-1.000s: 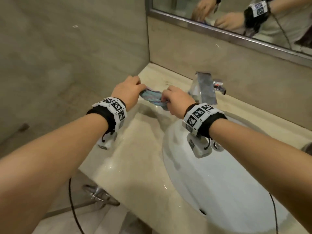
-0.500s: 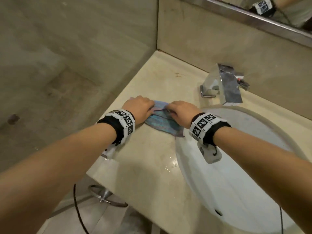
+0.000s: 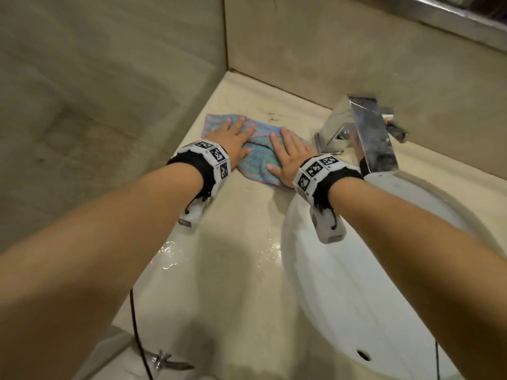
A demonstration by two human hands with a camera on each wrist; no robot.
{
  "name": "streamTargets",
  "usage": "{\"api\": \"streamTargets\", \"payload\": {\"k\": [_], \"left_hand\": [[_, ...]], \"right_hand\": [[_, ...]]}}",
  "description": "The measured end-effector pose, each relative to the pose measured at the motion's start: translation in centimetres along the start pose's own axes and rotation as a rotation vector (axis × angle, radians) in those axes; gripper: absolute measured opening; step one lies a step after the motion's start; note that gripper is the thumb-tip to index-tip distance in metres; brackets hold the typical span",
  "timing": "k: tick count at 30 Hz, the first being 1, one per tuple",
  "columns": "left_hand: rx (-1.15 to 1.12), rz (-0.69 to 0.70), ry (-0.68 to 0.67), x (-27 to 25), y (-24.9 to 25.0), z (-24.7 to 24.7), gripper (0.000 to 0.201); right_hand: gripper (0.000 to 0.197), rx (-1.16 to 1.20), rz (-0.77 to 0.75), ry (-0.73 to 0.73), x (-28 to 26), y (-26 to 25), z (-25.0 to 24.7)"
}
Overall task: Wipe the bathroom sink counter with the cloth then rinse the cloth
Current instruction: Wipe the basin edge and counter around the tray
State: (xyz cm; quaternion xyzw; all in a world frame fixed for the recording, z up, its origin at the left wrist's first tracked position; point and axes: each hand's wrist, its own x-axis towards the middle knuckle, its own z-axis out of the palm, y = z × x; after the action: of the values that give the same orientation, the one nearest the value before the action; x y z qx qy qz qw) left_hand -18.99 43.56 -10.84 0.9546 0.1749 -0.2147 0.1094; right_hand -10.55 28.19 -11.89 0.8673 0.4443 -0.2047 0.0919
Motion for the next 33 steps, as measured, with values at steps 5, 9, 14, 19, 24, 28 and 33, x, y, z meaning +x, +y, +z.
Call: {"api": "streamTargets", "payload": {"k": [5, 9, 14, 19, 24, 28, 33], "left_hand": [[-0.007, 0.006, 0.015, 3.3, -0.6, -1.3, 0.060], [0.005, 0.009, 0.028, 5.4, -0.7, -2.6, 0.058], [0.013, 0.034, 0.034, 7.3, -1.2, -3.7, 0.057], [0.000, 0.047, 0.017, 8.5, -1.5, -4.2, 0.058], [0.002, 0.058, -0.004, 8.8, -1.8, -4.3, 0.059], [0.016, 0.063, -0.004, 8.1, -1.7, -4.2, 0.059], [-0.003, 0.039, 0.012, 6.0, -2.0, -2.7, 0.058]], "right_hand": [[0.071, 0.027, 0.050, 0.068, 3.7, 1.2, -0.8], [0.071, 0.045, 0.106, 0.108, 5.8, 1.7, -1.4], [0.070, 0.040, 0.138, 0.137, 7.6, 1.9, -2.1], [0.070, 0.065, 0.154, 0.129, 8.5, 2.2, -2.1], [0.070, 0.055, 0.155, 0.165, 8.4, 2.1, -2.0], [0.067, 0.055, 0.171, 0.159, 8.1, 1.8, -2.0], [0.065, 0.052, 0.167, 0.186, 6.7, 0.4, -1.5]]}}
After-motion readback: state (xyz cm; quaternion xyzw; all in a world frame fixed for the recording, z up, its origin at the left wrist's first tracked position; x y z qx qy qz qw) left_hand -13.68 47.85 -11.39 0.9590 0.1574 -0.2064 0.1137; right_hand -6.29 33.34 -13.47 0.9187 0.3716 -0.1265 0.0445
